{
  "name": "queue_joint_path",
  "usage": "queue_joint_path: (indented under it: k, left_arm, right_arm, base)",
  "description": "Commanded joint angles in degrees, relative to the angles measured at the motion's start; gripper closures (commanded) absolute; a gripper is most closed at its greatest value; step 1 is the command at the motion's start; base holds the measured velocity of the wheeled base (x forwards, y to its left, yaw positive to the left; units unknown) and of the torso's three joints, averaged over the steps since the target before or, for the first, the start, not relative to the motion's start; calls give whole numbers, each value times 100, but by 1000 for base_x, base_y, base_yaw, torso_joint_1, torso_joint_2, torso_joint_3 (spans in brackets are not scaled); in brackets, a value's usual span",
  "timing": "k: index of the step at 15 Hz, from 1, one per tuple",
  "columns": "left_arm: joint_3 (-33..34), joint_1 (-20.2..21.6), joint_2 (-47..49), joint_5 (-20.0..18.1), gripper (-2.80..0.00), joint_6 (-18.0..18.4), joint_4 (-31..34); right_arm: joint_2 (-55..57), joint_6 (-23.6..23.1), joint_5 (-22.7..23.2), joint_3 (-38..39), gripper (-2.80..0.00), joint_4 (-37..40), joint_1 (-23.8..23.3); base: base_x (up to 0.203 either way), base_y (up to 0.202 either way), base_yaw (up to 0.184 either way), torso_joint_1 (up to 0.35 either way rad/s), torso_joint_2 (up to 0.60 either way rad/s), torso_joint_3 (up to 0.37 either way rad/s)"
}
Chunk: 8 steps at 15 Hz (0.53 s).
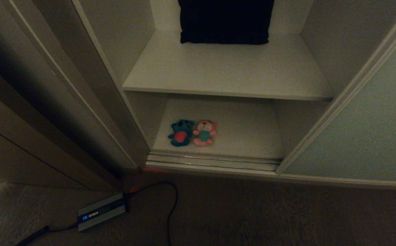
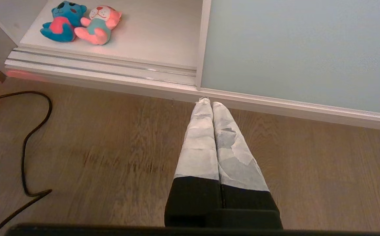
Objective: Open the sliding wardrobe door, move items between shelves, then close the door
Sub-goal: Open the door
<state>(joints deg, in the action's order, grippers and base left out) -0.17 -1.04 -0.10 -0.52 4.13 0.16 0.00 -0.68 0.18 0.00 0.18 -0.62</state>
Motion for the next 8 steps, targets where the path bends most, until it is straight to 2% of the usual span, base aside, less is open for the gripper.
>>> queue_joint_path:
  k: [1, 8]
  left_arm:
    - [17, -2, 2, 0, 0, -28, 27]
    - [1, -2, 2, -20, 0, -62, 43]
  right_arm:
    - [0, -2, -1, 20, 0, 5, 1]
    - [9, -2, 5, 21, 0, -1, 1]
  base:
    - [0, 0, 0, 0, 0, 0]
    - [0, 0, 0, 0, 0, -4]
